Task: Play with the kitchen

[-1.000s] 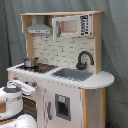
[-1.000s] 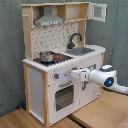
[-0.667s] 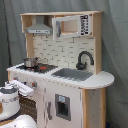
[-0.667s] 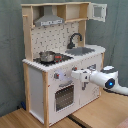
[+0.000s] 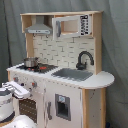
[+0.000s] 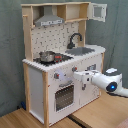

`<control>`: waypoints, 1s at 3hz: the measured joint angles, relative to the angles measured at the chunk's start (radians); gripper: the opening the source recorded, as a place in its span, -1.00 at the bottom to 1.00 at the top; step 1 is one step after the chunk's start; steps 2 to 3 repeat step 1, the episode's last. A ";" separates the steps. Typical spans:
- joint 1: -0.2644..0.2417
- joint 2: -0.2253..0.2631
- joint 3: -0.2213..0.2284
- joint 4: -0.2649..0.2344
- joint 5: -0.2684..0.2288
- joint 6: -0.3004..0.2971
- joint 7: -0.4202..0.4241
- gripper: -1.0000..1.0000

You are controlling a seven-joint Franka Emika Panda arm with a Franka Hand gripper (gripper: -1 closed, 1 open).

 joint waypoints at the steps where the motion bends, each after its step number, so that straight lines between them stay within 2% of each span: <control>1: 0.073 0.000 0.012 -0.040 0.000 -0.063 0.020 1.00; 3: 0.073 0.000 0.012 -0.040 0.000 -0.063 0.020 1.00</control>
